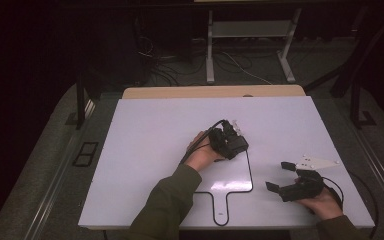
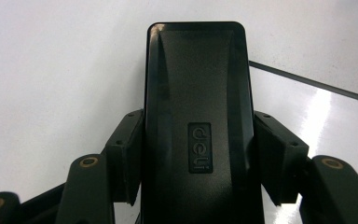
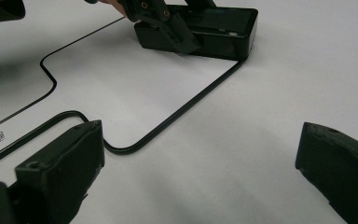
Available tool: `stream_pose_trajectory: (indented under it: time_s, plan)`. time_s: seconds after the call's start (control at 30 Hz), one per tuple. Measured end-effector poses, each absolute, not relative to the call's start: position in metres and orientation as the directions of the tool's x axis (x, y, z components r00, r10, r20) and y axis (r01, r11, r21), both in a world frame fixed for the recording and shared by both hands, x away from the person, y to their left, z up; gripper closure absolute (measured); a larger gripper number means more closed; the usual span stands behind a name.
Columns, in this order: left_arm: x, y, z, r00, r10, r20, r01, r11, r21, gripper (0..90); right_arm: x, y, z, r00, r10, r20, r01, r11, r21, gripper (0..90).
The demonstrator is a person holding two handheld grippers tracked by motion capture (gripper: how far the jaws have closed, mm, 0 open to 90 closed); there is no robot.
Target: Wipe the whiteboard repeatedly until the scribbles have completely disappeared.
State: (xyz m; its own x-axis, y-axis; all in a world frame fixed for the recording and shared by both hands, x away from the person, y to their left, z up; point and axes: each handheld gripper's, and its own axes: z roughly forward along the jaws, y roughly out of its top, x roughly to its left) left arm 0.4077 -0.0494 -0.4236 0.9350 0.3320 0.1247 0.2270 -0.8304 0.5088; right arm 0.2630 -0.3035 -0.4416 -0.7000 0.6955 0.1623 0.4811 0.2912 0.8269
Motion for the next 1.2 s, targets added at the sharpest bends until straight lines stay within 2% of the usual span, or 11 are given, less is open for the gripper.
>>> stream_pose_trajectory:
  time_s: [0.33, 0.67, 0.8, 0.93, 1.1, 1.2]
  plan:
    - [0.385, -0.062, -0.422, 0.954, 0.27, 0.132, 0.174, -0.854, 0.491, 39.3, 0.263, -0.303, -0.442, -0.698, 0.697, 0.163, 0.484, 0.291, 0.825, 0.2]
    - [0.418, -0.039, -0.424, 0.91, 0.397, 0.12, 0.283, -0.806, 0.52, 39.3, 0.263, -0.303, -0.442, -0.699, 0.697, 0.162, 0.483, 0.293, 0.825, 0.2]
    - [0.417, -0.041, -0.424, 0.918, 0.379, 0.119, 0.268, -0.812, 0.519, 39.3, 0.263, -0.303, -0.442, -0.7, 0.696, 0.162, 0.483, 0.293, 0.825, 0.2]
    - [0.407, -0.05, -0.423, 0.94, 0.322, 0.109, 0.223, -0.827, 0.516, 39.3, 0.263, -0.303, -0.442, -0.7, 0.696, 0.162, 0.483, 0.293, 0.825, 0.2]
    - [0.396, -0.053, -0.415, 0.944, 0.328, 0.045, 0.246, -0.785, 0.568, 39.3, 0.263, -0.304, -0.442, -0.699, 0.696, 0.162, 0.482, 0.291, 0.827, 0.3]
    - [0.391, -0.05, -0.407, 0.95, 0.309, 0.051, 0.223, -0.78, 0.585, 39.3, 0.263, -0.304, -0.442, -0.7, 0.696, 0.162, 0.482, 0.292, 0.826, 0.3]
